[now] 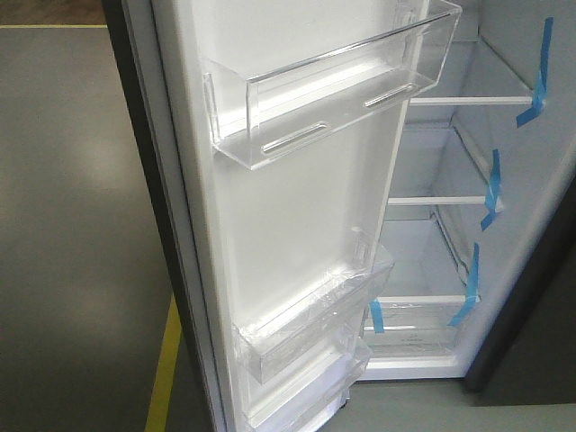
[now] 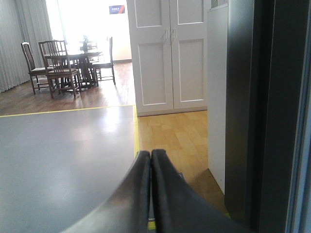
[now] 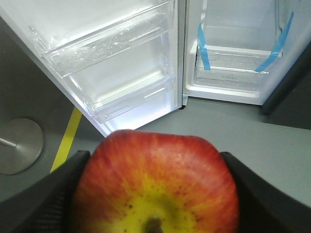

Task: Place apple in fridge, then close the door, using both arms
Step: 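Raise the right gripper with the apple above the upper door bin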

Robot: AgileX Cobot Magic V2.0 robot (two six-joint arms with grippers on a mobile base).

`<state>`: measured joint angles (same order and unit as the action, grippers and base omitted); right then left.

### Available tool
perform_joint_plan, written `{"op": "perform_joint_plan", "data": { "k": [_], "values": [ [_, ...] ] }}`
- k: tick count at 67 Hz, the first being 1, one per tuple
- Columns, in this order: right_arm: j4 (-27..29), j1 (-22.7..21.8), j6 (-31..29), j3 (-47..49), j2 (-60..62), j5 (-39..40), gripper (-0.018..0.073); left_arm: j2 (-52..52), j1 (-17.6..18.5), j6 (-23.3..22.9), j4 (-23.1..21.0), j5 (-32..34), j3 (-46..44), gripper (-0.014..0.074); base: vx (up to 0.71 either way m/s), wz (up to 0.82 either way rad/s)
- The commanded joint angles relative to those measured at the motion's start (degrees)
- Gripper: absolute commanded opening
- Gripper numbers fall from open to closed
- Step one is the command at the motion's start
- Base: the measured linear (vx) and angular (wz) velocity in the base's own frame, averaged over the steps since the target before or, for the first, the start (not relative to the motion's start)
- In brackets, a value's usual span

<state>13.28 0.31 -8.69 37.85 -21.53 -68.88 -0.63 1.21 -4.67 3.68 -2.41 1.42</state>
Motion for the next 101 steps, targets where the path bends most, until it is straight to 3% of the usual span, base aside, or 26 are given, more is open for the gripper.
{"op": "perform_joint_plan", "data": {
  "k": [1,89,101],
  "values": [
    [0.83,-0.31,-0.39,1.35,-0.55,3.47,0.0112,-0.8,0.5,0.09,-0.03,3.96,-1.04,-0.0006,0.03,-0.03],
    [1.0,-0.31,-0.26,1.35,-0.55,4.39,0.0112,-0.8,0.5,0.09,-0.03,3.96,-1.04,-0.0006,0.01,-0.01],
    [1.59,-0.31,-3.91,2.93,-2.92,6.67,0.0116,-0.8,0.5,0.09,-0.03,3.96,-1.04,-0.0006,0.0,0.0]
  ]
}}
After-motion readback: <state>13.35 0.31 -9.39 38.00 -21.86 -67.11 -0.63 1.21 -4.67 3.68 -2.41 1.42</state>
